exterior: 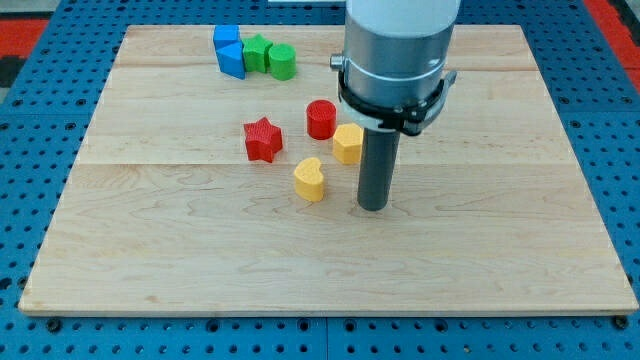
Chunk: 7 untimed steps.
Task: Move the yellow heart parallel left to the blue triangle
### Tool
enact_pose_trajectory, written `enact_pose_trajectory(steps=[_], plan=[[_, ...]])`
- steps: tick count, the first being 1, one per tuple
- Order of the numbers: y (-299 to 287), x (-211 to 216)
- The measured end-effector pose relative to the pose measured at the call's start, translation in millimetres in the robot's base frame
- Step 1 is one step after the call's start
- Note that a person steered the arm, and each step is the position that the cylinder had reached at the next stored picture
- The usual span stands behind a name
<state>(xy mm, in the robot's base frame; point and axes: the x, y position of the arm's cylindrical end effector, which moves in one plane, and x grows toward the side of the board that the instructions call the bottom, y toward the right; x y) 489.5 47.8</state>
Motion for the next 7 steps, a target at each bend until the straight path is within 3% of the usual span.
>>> enact_pose_trajectory(steps=[2,3,5,6,7], plan=[[-113,-40],[-157,-18],[-218,-38],[-214,-15],[-254,-35]])
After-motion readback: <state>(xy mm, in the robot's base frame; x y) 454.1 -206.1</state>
